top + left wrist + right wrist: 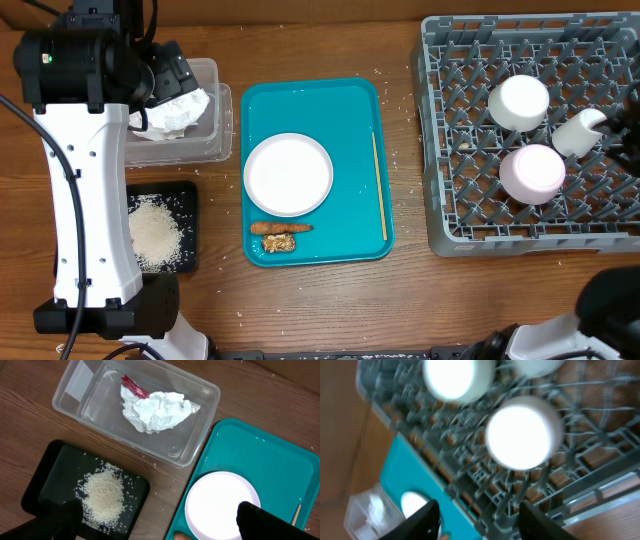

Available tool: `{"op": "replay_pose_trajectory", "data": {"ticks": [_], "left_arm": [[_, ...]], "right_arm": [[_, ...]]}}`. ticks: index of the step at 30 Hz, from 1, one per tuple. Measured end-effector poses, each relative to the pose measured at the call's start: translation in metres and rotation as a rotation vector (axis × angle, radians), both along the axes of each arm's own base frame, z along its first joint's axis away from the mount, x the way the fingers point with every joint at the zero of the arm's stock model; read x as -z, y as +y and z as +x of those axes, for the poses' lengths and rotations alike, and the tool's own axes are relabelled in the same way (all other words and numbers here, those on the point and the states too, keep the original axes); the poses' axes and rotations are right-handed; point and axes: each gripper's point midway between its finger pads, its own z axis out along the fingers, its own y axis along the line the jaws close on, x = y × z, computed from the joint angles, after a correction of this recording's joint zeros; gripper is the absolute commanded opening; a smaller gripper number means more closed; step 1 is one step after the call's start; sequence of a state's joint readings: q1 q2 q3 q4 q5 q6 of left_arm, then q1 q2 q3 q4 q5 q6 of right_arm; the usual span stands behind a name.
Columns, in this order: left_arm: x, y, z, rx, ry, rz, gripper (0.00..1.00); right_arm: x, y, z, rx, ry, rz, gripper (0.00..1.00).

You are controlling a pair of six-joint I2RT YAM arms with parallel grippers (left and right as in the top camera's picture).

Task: Sort waste into correct bins and load items into the dishwasher
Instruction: 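Move the right gripper back to the large white plate on the tray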

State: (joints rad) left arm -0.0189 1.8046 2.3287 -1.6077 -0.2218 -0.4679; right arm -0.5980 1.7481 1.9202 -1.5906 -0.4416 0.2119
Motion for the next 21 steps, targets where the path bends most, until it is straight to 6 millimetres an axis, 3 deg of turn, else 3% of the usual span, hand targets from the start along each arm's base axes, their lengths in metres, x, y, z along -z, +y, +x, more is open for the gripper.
{"op": "replay_pose_trajectory", "data": {"ticks": [3,4,7,11,14,17,21], "left_arm": [[0.000,0.000,0.000,0.000,0.000,0.000,1.00],[0.000,0.000,0.000,0.000,0.000,0.000,1.00],[0.000,0.000,0.000,0.000,0.000,0.000,1.00],[0.000,0.000,0.000,0.000,0.000,0.000,1.00],[0.000,0.000,0.000,0.000,0.000,0.000,1.00],[0.000,0.000,0.000,0.000,0.000,0.000,1.00],[0.000,0.000,0.000,0.000,0.000,0.000,1.00]], "right_arm": [[-0.015,0.048,0.010,-0.139,-0.045,-0.024,0.73],[-0.019,0.071,0.014,-0.208,-0.059,-0.028,0.82],[-0.025,0.142,0.030,-0.421,-0.118,-0.055,0.93],[-0.022,0.229,0.044,-0.620,-0.177,-0.106,1.00],[-0.006,0.282,0.048,-0.697,-0.165,-0.150,1.00],[0.019,0.322,0.054,-0.751,-0.143,-0.178,0.89],[0.074,0.369,0.063,-0.775,-0.062,-0.209,0.81]]}}
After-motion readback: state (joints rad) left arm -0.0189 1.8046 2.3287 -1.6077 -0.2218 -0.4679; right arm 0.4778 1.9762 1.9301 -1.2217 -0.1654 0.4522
